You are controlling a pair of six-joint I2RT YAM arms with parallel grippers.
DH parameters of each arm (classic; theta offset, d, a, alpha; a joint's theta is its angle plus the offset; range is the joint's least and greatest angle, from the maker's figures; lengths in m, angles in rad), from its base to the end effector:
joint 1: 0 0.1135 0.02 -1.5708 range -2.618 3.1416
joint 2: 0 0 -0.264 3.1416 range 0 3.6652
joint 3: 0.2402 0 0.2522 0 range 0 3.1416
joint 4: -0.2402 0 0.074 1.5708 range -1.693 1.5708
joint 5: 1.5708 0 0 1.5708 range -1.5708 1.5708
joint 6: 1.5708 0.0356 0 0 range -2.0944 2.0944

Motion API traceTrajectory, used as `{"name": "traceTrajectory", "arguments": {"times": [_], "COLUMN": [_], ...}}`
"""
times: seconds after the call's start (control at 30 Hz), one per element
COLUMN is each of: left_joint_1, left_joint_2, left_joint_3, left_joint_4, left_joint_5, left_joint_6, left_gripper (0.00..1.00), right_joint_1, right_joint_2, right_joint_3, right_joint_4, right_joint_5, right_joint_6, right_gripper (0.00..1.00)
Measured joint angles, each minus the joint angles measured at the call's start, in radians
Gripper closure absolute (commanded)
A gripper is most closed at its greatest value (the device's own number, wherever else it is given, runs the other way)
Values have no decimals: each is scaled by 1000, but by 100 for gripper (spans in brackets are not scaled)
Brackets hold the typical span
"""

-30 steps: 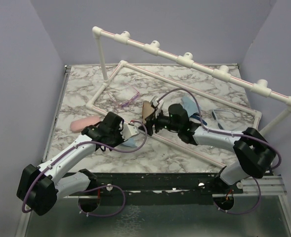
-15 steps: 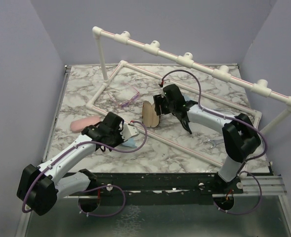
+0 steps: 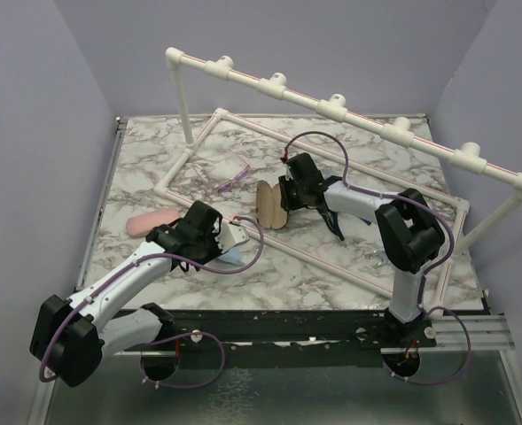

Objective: Organize the sunglasses
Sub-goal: Pick up the sunglasses case from the center of the board, then place the sunglasses case at the center of the board.

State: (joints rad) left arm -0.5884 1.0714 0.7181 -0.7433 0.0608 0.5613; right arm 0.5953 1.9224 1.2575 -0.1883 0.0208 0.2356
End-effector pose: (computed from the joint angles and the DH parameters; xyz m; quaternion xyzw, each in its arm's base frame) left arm 0.1603 -0.1096 0.2193 0.5343 0.8115 -0.0327 0.2344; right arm 0.3422 0.2309 0.1749 -0.1639 0.9218 0.1328 0.3252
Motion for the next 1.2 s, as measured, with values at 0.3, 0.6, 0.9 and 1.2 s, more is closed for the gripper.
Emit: {"name": "traceTrajectory", "arguments": {"times": [0.3,0.6,0.9,1.2], "left_joint_1": [0,0,0,0], "left_joint_2": [0,0,0,0], "left_joint_3": [0,0,0,0], "left_joint_4": [0,0,-7,-16], "left_joint_5": [-4,-11,-29,-33], "left_joint_6": [2,8,25,27], "left_gripper": [100,100,100,100], "right_joint_1": [-2,2,159,212], "right_joint_2": [-1,-217,-404,-436], "right_joint_3": [4,-135,-292,-433], "right_joint_4": [-3,-6,6,-22], "right_joint_5": [-47,-181,-341,-406], "right_joint_6": [-32,-298,-652,-871], "right_gripper": [97,100,100,99]}}
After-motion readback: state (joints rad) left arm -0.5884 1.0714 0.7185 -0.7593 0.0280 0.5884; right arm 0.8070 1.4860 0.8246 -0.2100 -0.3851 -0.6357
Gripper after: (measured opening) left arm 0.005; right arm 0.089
